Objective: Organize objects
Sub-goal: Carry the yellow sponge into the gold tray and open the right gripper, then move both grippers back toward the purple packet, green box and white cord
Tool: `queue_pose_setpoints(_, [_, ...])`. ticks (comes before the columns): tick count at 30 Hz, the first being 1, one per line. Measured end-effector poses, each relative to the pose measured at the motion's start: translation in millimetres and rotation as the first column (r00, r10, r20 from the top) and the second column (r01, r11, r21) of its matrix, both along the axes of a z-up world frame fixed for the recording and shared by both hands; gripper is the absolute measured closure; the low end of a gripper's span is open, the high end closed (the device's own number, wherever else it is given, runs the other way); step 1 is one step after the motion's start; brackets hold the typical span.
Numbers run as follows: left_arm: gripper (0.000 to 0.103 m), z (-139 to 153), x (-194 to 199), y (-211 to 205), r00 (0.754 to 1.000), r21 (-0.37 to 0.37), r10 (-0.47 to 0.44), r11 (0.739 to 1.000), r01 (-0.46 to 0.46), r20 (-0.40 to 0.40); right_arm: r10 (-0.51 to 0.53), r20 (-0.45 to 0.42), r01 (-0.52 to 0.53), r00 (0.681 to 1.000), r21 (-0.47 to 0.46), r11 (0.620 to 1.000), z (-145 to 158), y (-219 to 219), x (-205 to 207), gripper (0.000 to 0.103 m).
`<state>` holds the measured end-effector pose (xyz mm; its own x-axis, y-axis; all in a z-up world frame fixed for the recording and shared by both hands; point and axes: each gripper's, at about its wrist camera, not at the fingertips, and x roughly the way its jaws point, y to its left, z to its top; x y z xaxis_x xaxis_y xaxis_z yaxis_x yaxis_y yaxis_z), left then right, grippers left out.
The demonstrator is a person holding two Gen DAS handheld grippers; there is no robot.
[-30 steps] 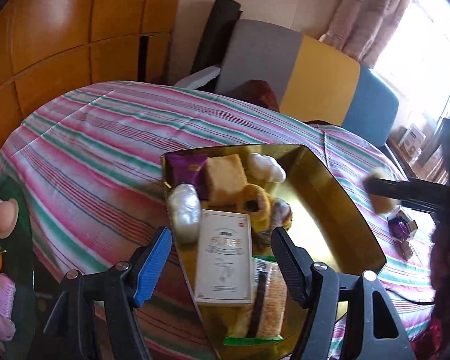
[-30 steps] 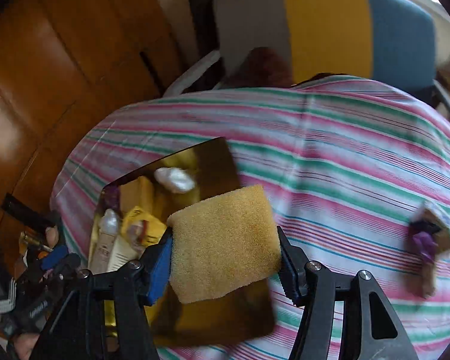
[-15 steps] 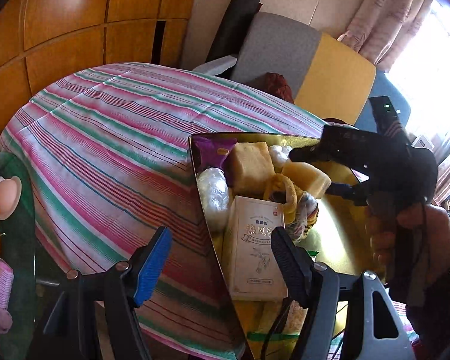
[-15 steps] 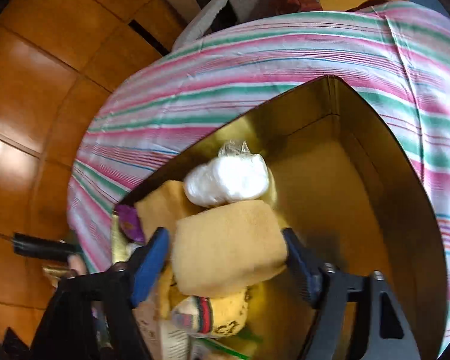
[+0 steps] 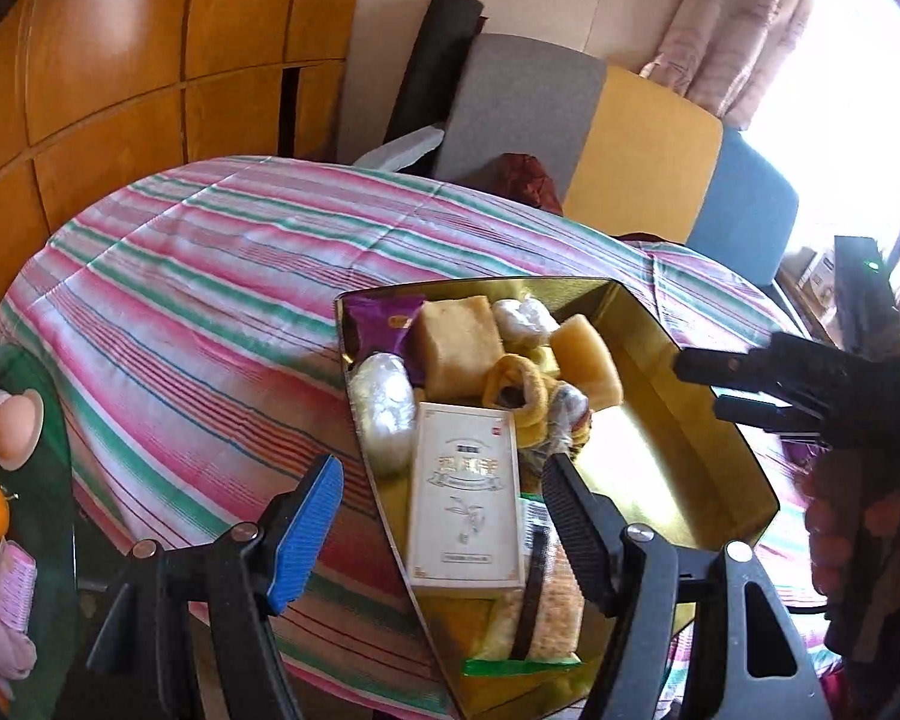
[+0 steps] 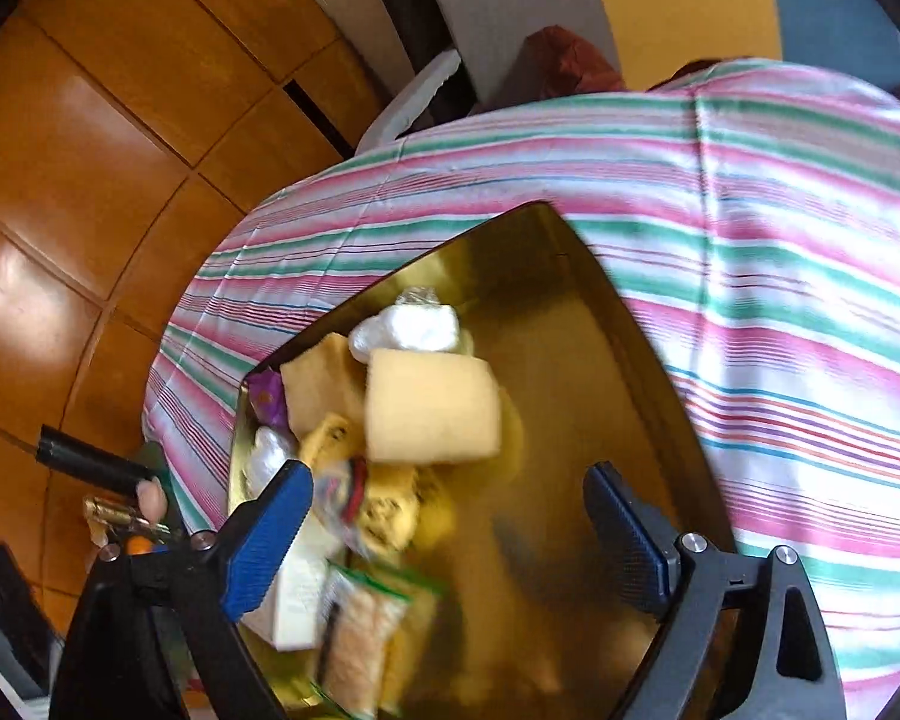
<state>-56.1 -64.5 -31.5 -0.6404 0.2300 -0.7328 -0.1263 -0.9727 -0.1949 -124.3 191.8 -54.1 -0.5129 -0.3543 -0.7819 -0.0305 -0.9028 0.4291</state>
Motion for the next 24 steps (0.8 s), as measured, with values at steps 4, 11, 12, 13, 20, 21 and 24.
queue_pose_setpoints(4, [0.034,4,4,12,0.999,-0.016,-0.031,0.999,0.031,-0.008,0.008,-0.038,-0.005,0.999,0.057,0.998,12,16,24,0.009])
queue_pose_setpoints(11, [0.033,8,11,35,0.996,-0.037,-0.085,0.996,0.085,-0.015,-0.063,-0.071,0.070,0.996,0.115,0.991,25,66,62,0.008])
queue_pose_setpoints(12, [0.033,8,12,38,0.995,-0.040,-0.093,0.995,0.093,-0.016,-0.081,-0.073,0.089,0.994,0.117,0.989,26,76,67,0.008])
queue_pose_setpoints(13, [0.033,8,13,41,0.995,-0.043,-0.102,0.994,0.101,-0.016,-0.099,-0.077,0.108,0.992,0.121,0.987,28,86,73,0.008])
queue_pose_setpoints(20, [0.033,10,17,67,0.988,-0.073,-0.155,0.985,0.154,-0.015,-0.266,-0.096,0.279,0.959,0.169,0.945,36,170,111,0.008])
queue_pose_setpoints(21, [0.033,10,18,71,0.986,-0.079,-0.163,0.984,0.161,-0.015,-0.293,-0.098,0.307,0.951,0.178,0.935,36,183,116,0.008])
queue_pose_setpoints(24, [0.033,11,18,85,0.981,-0.098,-0.191,0.977,0.189,-0.011,-0.384,-0.112,0.400,0.916,0.209,0.892,38,223,131,0.006])
